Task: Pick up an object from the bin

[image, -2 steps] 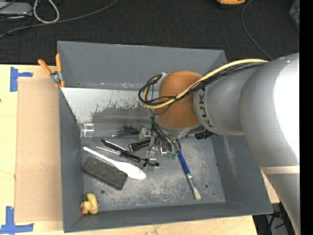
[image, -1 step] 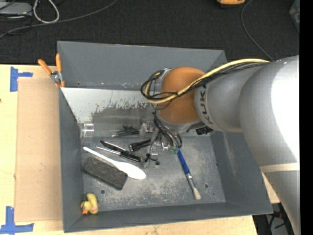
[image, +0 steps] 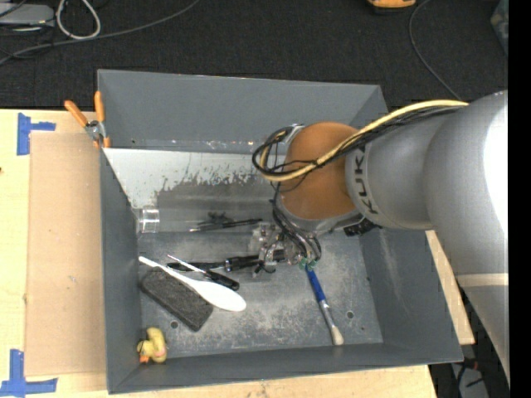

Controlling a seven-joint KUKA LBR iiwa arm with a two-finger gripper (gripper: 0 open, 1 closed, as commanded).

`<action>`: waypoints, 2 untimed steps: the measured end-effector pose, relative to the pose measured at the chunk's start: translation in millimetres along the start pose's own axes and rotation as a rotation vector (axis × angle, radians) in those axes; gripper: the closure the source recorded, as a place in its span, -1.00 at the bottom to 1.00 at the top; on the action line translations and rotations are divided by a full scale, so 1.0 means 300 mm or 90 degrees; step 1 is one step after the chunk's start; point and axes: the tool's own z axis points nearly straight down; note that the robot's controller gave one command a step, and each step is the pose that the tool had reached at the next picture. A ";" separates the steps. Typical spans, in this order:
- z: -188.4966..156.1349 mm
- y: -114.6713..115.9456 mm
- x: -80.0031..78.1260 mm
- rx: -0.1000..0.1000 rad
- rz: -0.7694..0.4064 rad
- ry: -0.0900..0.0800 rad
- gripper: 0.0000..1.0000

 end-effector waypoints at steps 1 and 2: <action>0.000 0.000 0.000 0.000 0.000 0.000 1.00; -0.123 -0.001 0.011 0.001 0.001 0.007 1.00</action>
Offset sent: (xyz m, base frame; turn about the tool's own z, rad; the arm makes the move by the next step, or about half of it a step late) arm 0.0002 0.0001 0.1119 0.0001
